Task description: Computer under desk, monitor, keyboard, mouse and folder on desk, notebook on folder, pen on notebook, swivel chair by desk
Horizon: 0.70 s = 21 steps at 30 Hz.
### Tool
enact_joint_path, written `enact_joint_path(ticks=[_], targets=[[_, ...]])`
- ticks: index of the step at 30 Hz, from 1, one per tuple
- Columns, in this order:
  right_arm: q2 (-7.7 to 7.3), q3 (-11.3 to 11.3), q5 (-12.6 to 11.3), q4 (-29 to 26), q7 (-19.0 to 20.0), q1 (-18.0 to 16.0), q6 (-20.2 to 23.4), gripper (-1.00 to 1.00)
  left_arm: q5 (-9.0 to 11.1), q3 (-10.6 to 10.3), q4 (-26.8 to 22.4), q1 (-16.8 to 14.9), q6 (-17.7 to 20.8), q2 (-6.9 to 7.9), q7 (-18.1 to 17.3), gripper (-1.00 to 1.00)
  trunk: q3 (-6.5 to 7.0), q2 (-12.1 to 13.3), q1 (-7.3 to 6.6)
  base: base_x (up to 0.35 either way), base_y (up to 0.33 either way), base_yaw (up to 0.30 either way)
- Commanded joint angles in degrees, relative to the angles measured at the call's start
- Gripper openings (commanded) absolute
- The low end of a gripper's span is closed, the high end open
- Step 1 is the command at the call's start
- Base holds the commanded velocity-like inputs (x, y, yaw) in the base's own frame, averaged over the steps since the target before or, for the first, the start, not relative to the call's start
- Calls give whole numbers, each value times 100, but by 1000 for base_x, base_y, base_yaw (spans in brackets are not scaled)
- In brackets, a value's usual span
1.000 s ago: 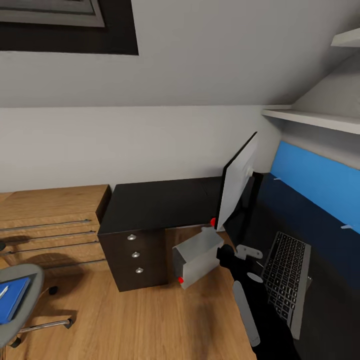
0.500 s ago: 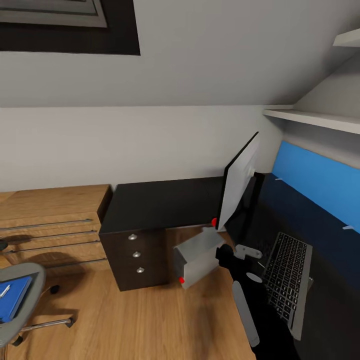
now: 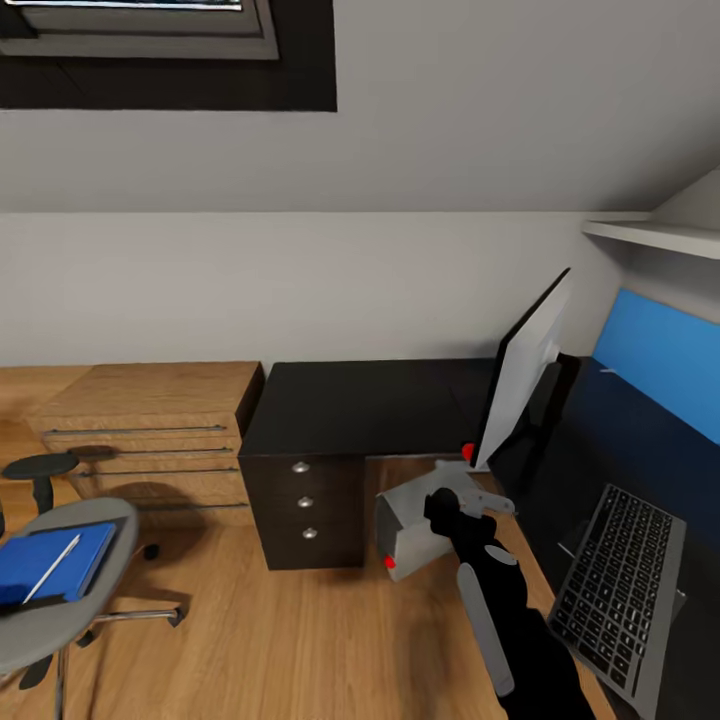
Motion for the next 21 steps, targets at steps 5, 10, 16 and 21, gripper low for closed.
enact_joint_path(ticks=[5, 10, 16, 21], targets=[[-2, 220, -73, 89, -75, -3, -16, -100, 35, -54, 1, -6, -29, -6, 42, 100, -6, -5, 0, 0, 0, 277], [-2, 433, -65, 238, -81, -3, -39, -100, 33, -57, -12, -6, -31, -8, 42, 100, -6, -5, 0, 0, 0, 277], [-2, 1403, -46, 662, -962, -3, -340, -100, 33, -81, -13, -6, -31, -8, 42, 100, -7, -5, 0, 0, 0, 274], [-2, 1630, -45, 679, -1030, -3, -374, -100, 33, -83, -13, -6, -31, -8, 42, 100, -15, -5, 0, 0, 0, 136]])
